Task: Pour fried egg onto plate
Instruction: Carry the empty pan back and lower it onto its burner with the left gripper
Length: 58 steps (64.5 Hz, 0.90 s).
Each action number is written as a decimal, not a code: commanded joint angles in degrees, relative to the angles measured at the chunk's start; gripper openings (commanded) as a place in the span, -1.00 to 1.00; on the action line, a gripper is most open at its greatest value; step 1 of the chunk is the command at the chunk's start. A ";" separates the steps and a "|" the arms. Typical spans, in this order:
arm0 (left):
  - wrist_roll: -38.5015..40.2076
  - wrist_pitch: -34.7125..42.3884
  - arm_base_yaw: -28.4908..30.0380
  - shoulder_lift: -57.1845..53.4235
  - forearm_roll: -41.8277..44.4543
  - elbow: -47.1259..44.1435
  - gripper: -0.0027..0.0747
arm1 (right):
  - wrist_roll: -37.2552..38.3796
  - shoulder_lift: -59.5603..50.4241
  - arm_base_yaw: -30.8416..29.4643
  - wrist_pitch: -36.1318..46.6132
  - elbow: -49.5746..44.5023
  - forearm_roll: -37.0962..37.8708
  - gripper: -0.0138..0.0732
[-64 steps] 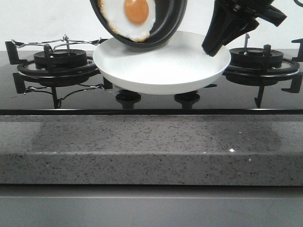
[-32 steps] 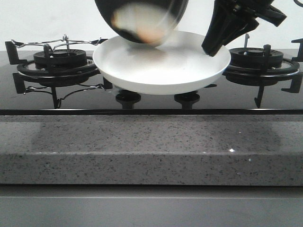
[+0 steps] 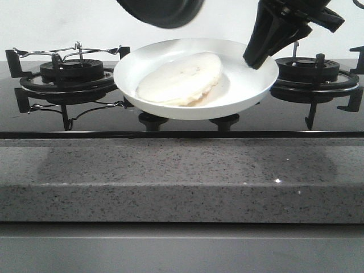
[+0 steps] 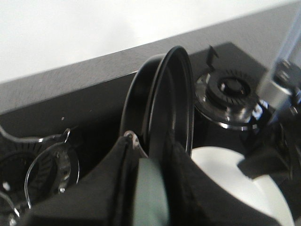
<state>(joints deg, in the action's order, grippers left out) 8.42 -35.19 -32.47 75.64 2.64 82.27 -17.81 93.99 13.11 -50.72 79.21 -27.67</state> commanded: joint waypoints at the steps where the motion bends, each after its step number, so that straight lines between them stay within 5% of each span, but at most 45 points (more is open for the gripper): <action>1: -1.90 6.70 5.99 -2.25 -11.05 1.01 -0.98 | -0.24 -2.77 0.00 2.01 1.55 -2.33 -0.82; 13: -23.67 5.89 20.74 -1.89 -47.27 -3.14 -0.98 | -0.24 -2.77 0.00 2.01 1.55 -2.33 -0.82; 27: -43.43 -7.60 39.53 2.65 -85.03 -8.83 -0.98 | -0.24 -2.77 0.00 2.01 1.55 -2.33 -0.82; 39: -44.27 -15.78 48.78 10.32 -93.71 -9.51 -0.98 | -0.24 -2.77 0.00 2.01 1.55 -2.33 -0.82; 58: -44.27 -25.20 51.72 20.91 -99.32 -9.51 -0.98 | -0.24 -2.77 0.00 2.01 1.55 -2.33 -0.82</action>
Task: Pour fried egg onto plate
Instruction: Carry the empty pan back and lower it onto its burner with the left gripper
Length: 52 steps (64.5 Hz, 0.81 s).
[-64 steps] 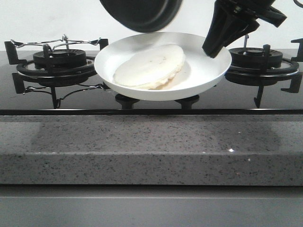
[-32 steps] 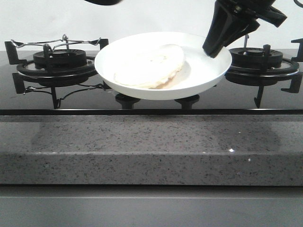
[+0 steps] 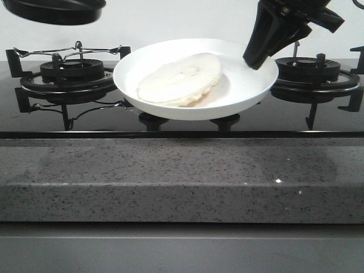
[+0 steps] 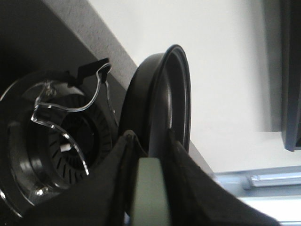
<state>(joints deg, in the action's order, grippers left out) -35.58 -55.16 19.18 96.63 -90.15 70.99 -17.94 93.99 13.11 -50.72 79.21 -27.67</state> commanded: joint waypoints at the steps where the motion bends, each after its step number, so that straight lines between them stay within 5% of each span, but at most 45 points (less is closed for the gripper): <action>1: -0.27 -5.46 0.07 0.36 -6.68 1.77 -0.98 | -0.11 -2.77 0.00 2.01 1.55 -2.33 -0.82; 42: -1.43 -4.38 0.07 5.04 -7.51 1.88 -0.97 | -0.11 -2.70 0.00 2.01 1.55 -2.33 -0.82; 52: -1.43 -4.82 0.07 5.04 -6.93 1.88 -0.74 | -0.11 -2.70 0.00 2.01 1.55 -2.33 -0.82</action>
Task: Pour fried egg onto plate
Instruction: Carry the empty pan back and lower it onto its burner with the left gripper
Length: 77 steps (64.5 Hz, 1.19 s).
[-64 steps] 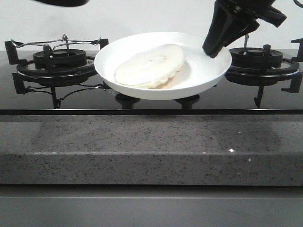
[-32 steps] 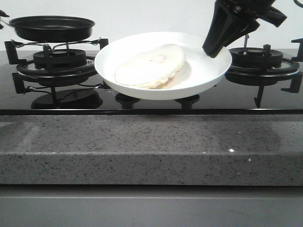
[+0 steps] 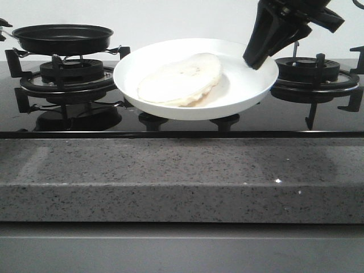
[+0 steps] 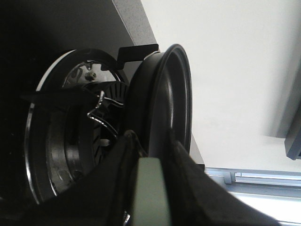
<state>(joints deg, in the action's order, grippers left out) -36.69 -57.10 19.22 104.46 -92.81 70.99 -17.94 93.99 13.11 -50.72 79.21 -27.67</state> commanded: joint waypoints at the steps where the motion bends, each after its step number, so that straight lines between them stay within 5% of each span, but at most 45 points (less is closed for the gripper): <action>1: -0.32 -2.98 0.03 -2.79 -4.27 1.88 -0.70 | -0.11 -2.70 0.00 2.01 1.55 -2.33 -0.82; 19: -0.32 -4.74 0.03 -2.79 -3.65 1.88 -0.02 | -0.11 -2.70 0.00 2.01 1.55 -2.33 -0.82; 36: -0.32 -5.87 0.03 -2.79 0.98 1.88 0.42 | -0.11 -2.70 0.00 2.01 1.55 -2.33 -0.82; 57: -0.68 -14.74 0.03 -2.79 7.34 1.88 0.41 | -0.11 -2.70 0.00 2.01 1.55 -2.33 -0.82; 77: -1.46 -15.42 -0.33 -3.42 12.12 1.88 -0.05 | -0.11 -2.70 0.00 2.01 1.55 -2.33 -0.82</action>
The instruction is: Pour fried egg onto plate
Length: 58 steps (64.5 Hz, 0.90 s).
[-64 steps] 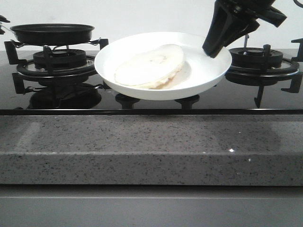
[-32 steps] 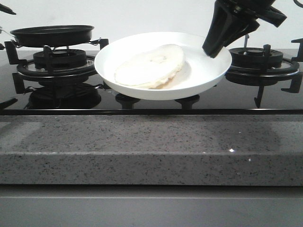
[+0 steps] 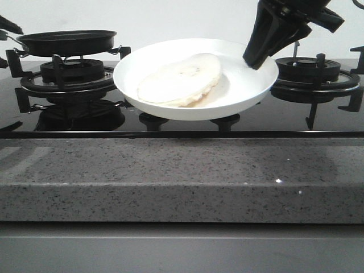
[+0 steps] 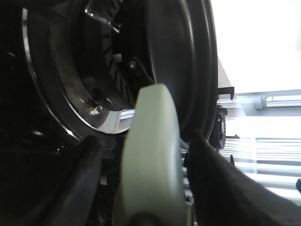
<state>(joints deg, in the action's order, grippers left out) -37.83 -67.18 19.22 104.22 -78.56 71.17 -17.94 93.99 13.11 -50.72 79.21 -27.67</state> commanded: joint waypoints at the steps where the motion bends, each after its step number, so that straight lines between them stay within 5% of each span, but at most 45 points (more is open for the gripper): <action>1: -0.32 -5.35 -0.33 -3.19 -1.85 1.70 -0.06 | -0.11 -2.70 0.00 2.01 1.55 -2.33 -0.82; 25: -0.47 -5.22 -0.22 -5.32 0.66 1.70 -0.98 | -0.11 -2.70 0.00 2.01 1.55 -2.33 -0.82; 58: -0.46 -2.07 -0.22 -14.62 8.12 0.35 -0.98 | -0.11 -2.70 0.00 2.01 1.55 -2.33 -0.82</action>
<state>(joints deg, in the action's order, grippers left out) -38.11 -67.98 19.22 95.19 -68.79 70.65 -17.94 93.99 13.11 -50.72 79.21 -27.67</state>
